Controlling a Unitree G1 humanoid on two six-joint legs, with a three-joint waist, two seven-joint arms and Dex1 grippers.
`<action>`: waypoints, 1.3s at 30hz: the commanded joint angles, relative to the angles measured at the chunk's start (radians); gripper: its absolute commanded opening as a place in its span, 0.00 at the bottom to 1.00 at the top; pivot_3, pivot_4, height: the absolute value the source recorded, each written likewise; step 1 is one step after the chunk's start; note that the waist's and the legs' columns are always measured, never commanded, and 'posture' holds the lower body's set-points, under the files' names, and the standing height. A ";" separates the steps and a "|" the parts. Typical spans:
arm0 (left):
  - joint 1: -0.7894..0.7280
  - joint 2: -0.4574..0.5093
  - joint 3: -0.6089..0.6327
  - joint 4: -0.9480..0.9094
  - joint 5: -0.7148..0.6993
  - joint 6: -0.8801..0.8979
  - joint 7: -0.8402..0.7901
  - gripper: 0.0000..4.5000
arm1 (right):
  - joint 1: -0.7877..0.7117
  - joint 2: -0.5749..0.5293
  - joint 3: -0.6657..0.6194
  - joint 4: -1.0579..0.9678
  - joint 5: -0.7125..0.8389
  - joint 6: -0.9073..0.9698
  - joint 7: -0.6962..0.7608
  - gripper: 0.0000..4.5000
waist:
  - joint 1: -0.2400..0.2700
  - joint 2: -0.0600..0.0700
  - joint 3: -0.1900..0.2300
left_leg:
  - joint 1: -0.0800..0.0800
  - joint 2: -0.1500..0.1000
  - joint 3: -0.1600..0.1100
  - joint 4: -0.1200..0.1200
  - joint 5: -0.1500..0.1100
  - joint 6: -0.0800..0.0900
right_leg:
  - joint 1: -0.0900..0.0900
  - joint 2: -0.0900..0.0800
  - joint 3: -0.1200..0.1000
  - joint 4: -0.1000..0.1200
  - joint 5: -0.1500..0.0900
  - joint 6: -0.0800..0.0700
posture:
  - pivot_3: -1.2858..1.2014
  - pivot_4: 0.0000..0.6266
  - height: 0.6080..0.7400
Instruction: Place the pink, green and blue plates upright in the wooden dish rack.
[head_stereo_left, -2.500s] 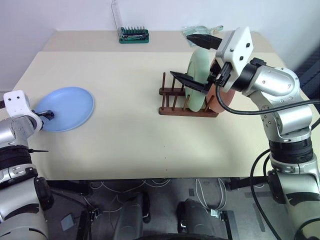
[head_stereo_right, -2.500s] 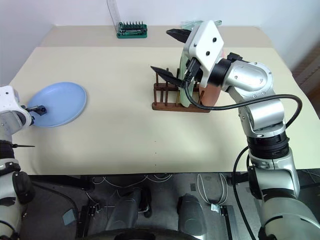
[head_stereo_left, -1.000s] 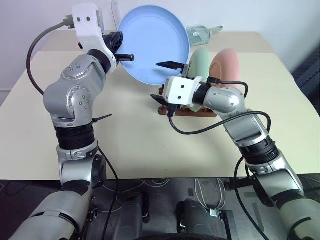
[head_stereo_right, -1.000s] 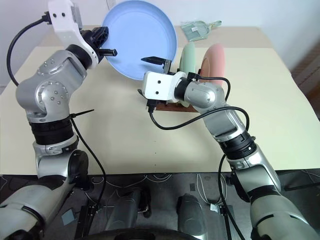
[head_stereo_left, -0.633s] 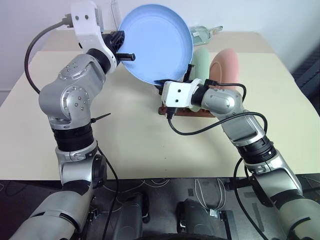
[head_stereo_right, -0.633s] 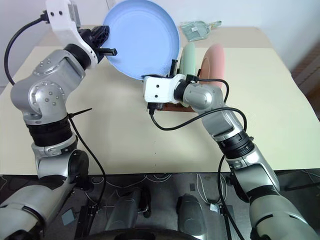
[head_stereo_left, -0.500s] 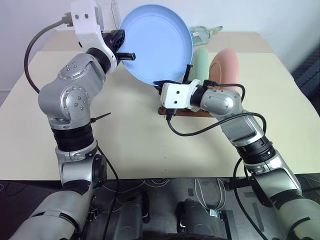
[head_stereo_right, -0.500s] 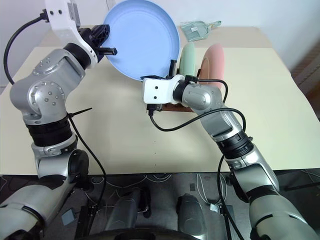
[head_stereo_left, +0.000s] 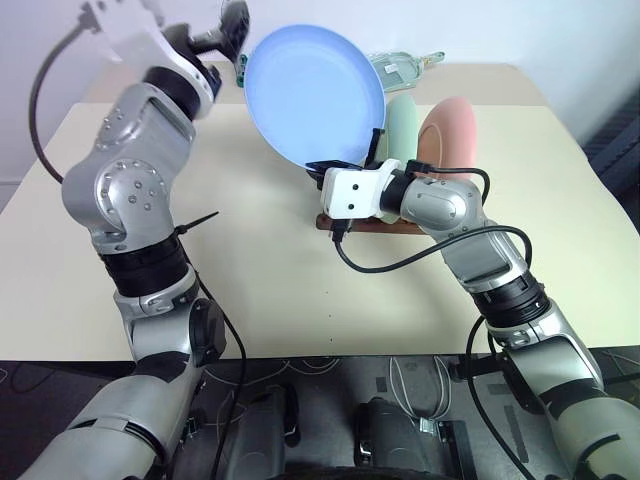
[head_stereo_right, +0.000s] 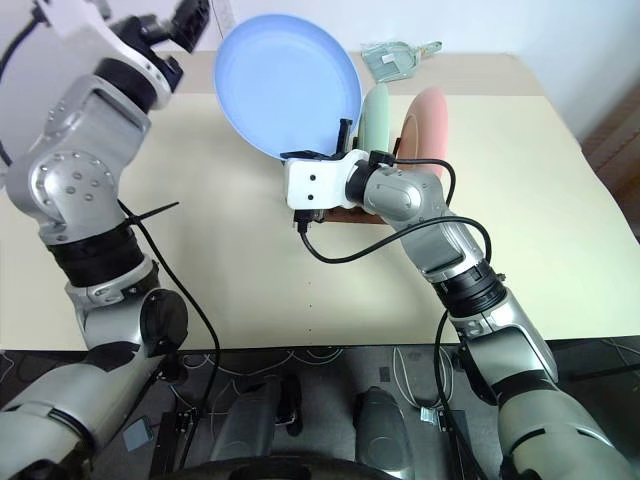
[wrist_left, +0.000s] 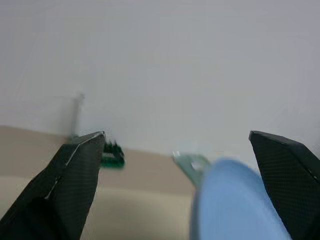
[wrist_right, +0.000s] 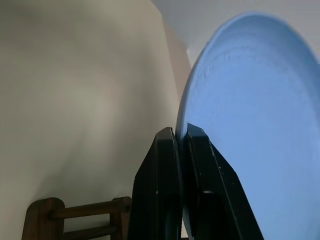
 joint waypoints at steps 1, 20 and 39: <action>-0.027 0.062 0.058 0.034 0.024 -0.101 0.025 0.99 | -0.024 0.016 -0.033 -0.021 0.005 -0.034 -0.028 0.00 | -0.001 0.000 0.000 | 0.000 0.000 0.000 0.000 0.000 0.000 | 0.000 0.000 0.000 0.000 0.000 0.000 | 0.52 0.24 0.97; 0.560 0.317 -0.190 0.070 0.093 -0.412 -0.579 0.99 | 0.019 0.356 -0.332 -0.320 0.681 0.551 -0.125 0.00 | 0.002 -0.001 -0.001 | -0.001 0.000 0.000 -0.001 0.000 -0.001 | -0.001 0.001 0.000 0.000 0.000 0.000 | 0.52 0.24 0.97; 0.760 0.367 -0.360 -0.060 0.062 -0.436 -0.902 0.99 | 0.067 0.459 -0.529 -0.300 1.052 0.802 -0.412 0.00 | -0.004 0.001 -0.001 | -0.001 0.000 0.001 -0.003 0.000 -0.001 | -0.004 0.000 0.000 0.001 0.000 -0.001 | 0.52 0.24 0.97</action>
